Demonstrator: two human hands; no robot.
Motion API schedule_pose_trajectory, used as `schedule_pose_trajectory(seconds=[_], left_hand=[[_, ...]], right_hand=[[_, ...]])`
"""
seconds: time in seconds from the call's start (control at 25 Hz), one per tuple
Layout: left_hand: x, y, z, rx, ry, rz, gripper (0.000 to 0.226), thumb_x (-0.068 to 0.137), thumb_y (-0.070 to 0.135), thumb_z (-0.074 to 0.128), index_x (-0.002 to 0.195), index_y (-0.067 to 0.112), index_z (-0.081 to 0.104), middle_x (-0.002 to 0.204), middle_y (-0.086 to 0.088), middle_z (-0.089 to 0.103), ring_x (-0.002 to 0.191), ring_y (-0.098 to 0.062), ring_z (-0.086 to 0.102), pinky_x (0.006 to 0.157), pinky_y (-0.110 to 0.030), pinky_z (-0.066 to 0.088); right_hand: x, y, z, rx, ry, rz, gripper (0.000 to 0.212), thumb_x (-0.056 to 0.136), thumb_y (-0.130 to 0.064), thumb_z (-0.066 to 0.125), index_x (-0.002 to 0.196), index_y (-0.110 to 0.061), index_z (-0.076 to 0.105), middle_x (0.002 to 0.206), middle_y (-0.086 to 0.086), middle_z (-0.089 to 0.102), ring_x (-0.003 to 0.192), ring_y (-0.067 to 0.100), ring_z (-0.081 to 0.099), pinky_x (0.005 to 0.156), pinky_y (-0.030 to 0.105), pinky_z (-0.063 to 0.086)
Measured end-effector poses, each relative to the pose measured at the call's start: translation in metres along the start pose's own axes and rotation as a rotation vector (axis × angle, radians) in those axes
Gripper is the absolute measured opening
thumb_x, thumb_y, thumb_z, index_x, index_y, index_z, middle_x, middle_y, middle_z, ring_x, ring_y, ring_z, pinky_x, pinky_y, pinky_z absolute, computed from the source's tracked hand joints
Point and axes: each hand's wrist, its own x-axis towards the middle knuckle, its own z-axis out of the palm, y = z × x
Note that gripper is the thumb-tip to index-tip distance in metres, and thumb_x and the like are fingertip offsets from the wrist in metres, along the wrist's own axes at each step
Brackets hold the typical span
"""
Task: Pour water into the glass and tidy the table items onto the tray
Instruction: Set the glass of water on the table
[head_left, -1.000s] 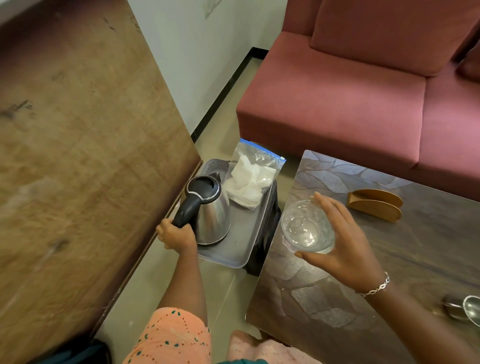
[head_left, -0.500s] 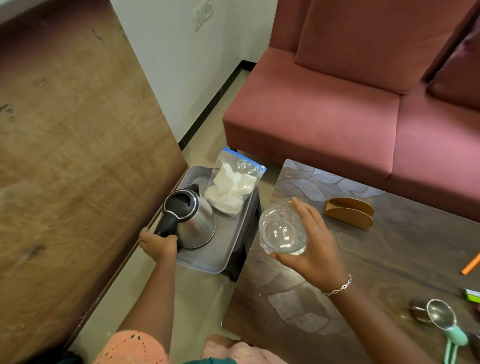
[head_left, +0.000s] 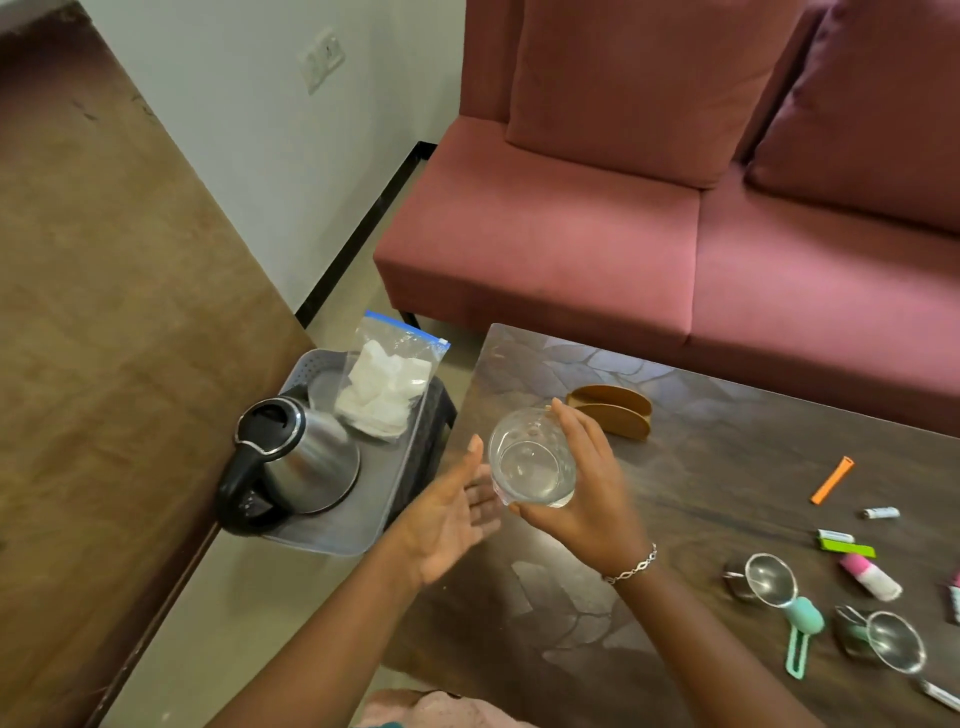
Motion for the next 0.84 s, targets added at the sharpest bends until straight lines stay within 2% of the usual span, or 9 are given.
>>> schedule_pose_trajectory(seconds=[0.12, 0.2, 0.32, 0.4, 0.52, 0.68, 0.76, 0.84], left_hand=[[0.009, -0.015, 0.026, -0.076, -0.063, 0.012, 0.084, 0.036, 0.053, 0.087, 0.106, 0.013, 0.064, 0.094, -0.006, 0.069, 0.093, -0.018, 0.063, 0.089, -0.037, 0.049], [0.016, -0.021, 0.044, -0.090, -0.094, 0.014, 0.070, 0.040, 0.042, 0.089, 0.099, 0.013, 0.067, 0.089, -0.006, 0.070, 0.087, -0.017, 0.065, 0.080, -0.033, 0.054], [0.025, -0.032, 0.077, -0.044, -0.139, -0.015, 0.061, 0.042, 0.035, 0.088, 0.096, 0.014, 0.070, 0.090, -0.007, 0.071, 0.086, -0.017, 0.066, 0.077, -0.031, 0.054], [0.032, -0.041, 0.097, -0.009, -0.132, -0.037, 0.056, 0.049, 0.033, 0.079, 0.099, 0.012, 0.066, 0.093, -0.009, 0.070, 0.090, -0.020, 0.063, 0.083, -0.034, 0.052], [0.050, -0.055, 0.124, 0.041, -0.141, -0.075, 0.058, 0.051, 0.034, 0.075, 0.102, 0.010, 0.064, 0.097, -0.011, 0.067, 0.093, -0.022, 0.061, 0.093, -0.038, 0.047], [0.080, -0.069, 0.156, 0.138, -0.153, -0.144, 0.061, 0.062, 0.033, 0.074, 0.116, 0.009, 0.057, 0.116, -0.015, 0.061, 0.105, -0.025, 0.058, 0.094, -0.038, 0.047], [0.096, -0.068, 0.166, 0.283, -0.183, -0.167, 0.074, 0.066, 0.048, 0.070, 0.126, 0.011, 0.050, 0.130, -0.015, 0.054, 0.119, -0.026, 0.052, 0.095, -0.038, 0.046], [0.112, -0.061, 0.176, 0.551, -0.179, -0.137, 0.095, 0.065, 0.063, 0.069, 0.140, 0.015, 0.034, 0.145, -0.009, 0.039, 0.132, -0.024, 0.039, 0.104, -0.041, 0.038]], right_hand=[[-0.012, 0.016, -0.022, -0.012, 0.023, 0.020, 0.096, 0.059, -0.044, 0.073, 0.137, -0.006, 0.031, 0.135, 0.010, 0.043, 0.119, 0.009, 0.037, 0.089, 0.007, 0.029], [-0.021, 0.030, -0.037, -0.006, 0.033, 0.047, 0.097, 0.060, -0.049, 0.069, 0.138, -0.006, 0.030, 0.136, 0.010, 0.041, 0.119, 0.011, 0.039, 0.087, 0.004, 0.027], [-0.035, 0.053, -0.058, -0.019, 0.033, 0.081, 0.100, 0.060, -0.060, 0.056, 0.140, -0.008, 0.026, 0.138, 0.008, 0.038, 0.117, 0.010, 0.038, 0.087, 0.005, 0.028], [-0.042, 0.068, -0.073, -0.065, 0.005, 0.090, 0.102, 0.061, -0.058, 0.057, 0.142, -0.008, 0.021, 0.139, 0.008, 0.034, 0.117, 0.011, 0.040, 0.087, 0.012, 0.037], [-0.050, 0.092, -0.095, -0.229, -0.086, 0.120, 0.102, 0.066, -0.047, 0.070, 0.144, -0.012, 0.014, 0.141, 0.005, 0.027, 0.119, 0.018, 0.042, 0.087, 0.024, 0.047], [-0.054, 0.128, -0.119, -0.319, -0.094, 0.142, 0.092, 0.064, -0.043, 0.074, 0.138, -0.010, 0.029, 0.135, 0.007, 0.034, 0.115, 0.022, 0.045, 0.084, 0.026, 0.047], [-0.053, 0.147, -0.127, -0.318, -0.094, 0.188, 0.089, 0.061, -0.041, 0.076, 0.133, -0.011, 0.033, 0.131, 0.007, 0.037, 0.111, 0.023, 0.047, 0.082, 0.028, 0.047], [-0.048, 0.169, -0.134, -0.339, -0.089, 0.234, 0.089, 0.059, -0.038, 0.078, 0.131, -0.011, 0.034, 0.130, 0.007, 0.037, 0.108, 0.025, 0.048, 0.079, 0.032, 0.049]])
